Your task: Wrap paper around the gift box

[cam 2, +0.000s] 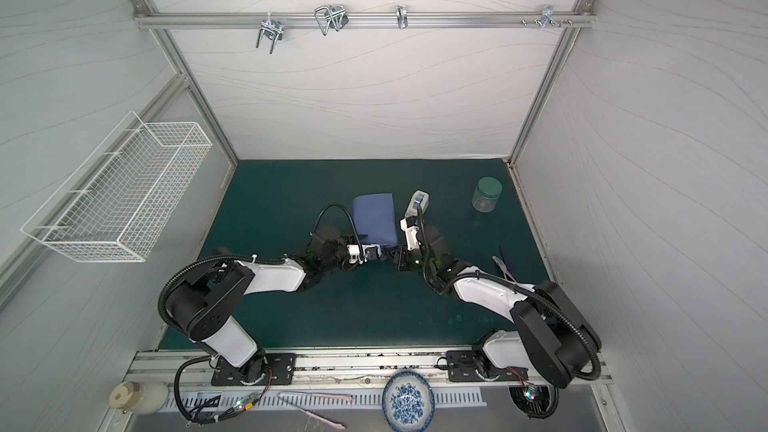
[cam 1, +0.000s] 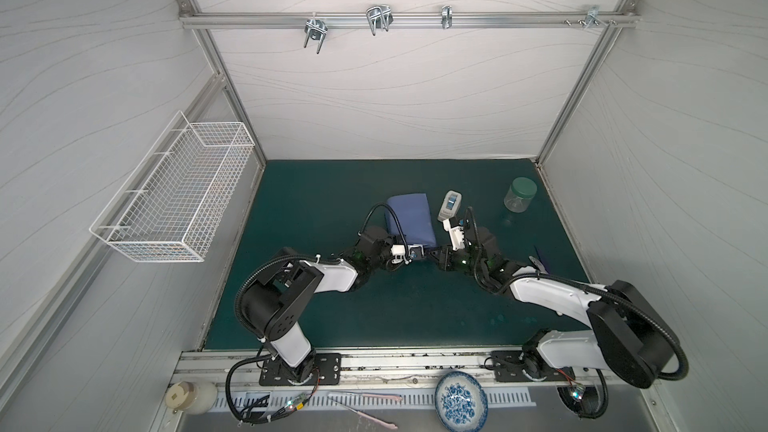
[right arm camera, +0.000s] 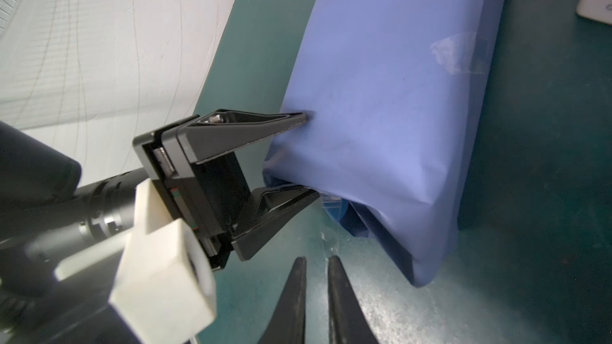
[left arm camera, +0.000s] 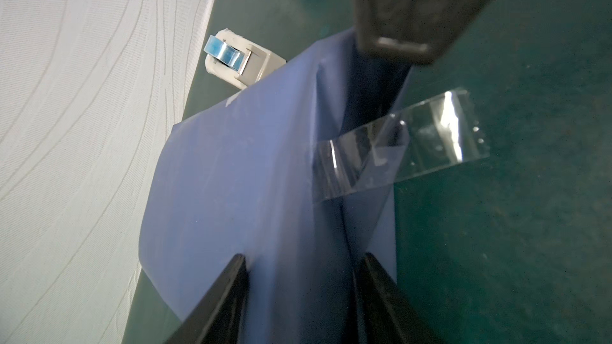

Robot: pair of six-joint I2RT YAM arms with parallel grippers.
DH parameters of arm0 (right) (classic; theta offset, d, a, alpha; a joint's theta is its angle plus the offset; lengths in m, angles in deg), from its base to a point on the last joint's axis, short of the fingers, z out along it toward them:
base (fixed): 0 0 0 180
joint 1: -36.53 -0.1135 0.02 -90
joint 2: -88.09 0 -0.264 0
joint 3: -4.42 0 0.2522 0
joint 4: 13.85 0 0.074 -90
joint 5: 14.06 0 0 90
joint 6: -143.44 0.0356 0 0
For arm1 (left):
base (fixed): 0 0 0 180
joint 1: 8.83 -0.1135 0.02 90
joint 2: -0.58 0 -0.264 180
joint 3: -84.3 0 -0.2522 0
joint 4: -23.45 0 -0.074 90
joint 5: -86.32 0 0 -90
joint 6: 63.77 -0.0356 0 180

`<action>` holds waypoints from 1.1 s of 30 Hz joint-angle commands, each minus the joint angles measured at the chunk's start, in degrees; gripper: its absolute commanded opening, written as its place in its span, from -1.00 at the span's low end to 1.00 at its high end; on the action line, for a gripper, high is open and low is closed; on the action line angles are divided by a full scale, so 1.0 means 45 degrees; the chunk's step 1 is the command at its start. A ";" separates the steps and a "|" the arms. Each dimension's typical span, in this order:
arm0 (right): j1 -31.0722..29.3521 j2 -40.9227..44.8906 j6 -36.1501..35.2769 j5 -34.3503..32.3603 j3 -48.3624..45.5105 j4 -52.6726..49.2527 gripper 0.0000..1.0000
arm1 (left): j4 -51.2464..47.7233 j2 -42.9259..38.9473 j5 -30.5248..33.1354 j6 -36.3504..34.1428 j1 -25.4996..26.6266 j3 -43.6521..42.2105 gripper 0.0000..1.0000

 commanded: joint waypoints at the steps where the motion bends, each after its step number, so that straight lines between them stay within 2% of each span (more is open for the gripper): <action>1: -0.0140 -0.0032 -0.0275 0.0324 0.0148 0.0200 -0.74 | -0.1564 0.0397 -0.0014 0.0154 0.0033 0.0058 0.12; 8: -0.0352 -0.1414 -0.0208 0.0647 0.0763 0.0854 -0.85 | -0.1604 0.0403 -0.0008 0.0136 0.0046 0.0078 0.11; 19: -0.0243 -0.2847 -0.0656 -0.0057 0.1329 0.1026 -0.92 | -0.1643 0.0424 -0.0015 0.0154 0.0067 0.0111 0.11; 33: 0.0031 -0.3188 -0.1531 -0.0968 0.1307 0.0956 -0.93 | -0.1701 0.0437 0.0000 0.0155 0.0066 0.0154 0.11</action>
